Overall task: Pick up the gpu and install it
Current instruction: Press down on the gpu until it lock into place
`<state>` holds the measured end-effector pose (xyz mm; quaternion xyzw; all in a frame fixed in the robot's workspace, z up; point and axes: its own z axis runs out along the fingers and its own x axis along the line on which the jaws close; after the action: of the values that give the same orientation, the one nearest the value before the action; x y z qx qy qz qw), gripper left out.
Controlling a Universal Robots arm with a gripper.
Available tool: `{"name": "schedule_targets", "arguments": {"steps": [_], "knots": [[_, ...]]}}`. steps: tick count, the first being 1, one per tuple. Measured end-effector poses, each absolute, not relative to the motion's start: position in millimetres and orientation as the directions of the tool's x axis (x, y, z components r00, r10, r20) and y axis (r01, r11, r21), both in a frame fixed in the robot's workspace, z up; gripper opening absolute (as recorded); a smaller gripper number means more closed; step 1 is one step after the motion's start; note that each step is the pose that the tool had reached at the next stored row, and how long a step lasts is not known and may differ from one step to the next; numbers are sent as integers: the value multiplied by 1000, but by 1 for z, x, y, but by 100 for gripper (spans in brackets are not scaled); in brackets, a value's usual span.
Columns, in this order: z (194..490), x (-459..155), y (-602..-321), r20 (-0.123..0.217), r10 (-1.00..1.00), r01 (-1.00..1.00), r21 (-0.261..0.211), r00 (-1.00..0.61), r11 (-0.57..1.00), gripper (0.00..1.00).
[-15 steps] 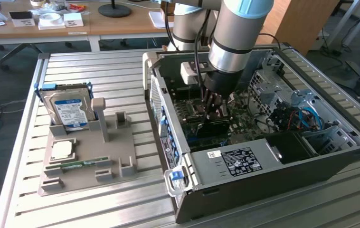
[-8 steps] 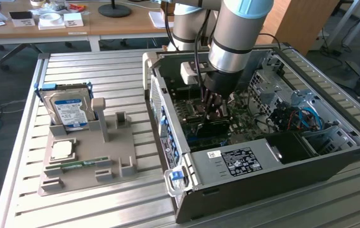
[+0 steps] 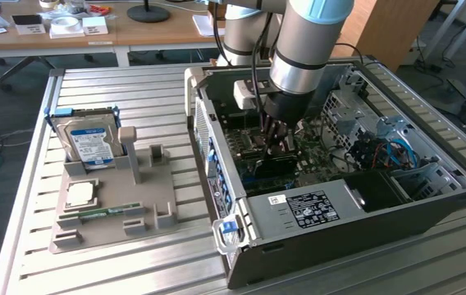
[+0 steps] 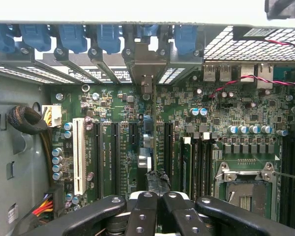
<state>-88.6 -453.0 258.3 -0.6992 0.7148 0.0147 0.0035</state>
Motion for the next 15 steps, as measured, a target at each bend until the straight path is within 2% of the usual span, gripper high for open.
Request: {"name": "schedule_targets", "arguments": {"steps": [6,15], "knots": [[261,-89,-453,-28,-999,-1000,15,-23,22,11],[281,-89,-453,-26,-999,-1000,16,-22,22,11]]}}
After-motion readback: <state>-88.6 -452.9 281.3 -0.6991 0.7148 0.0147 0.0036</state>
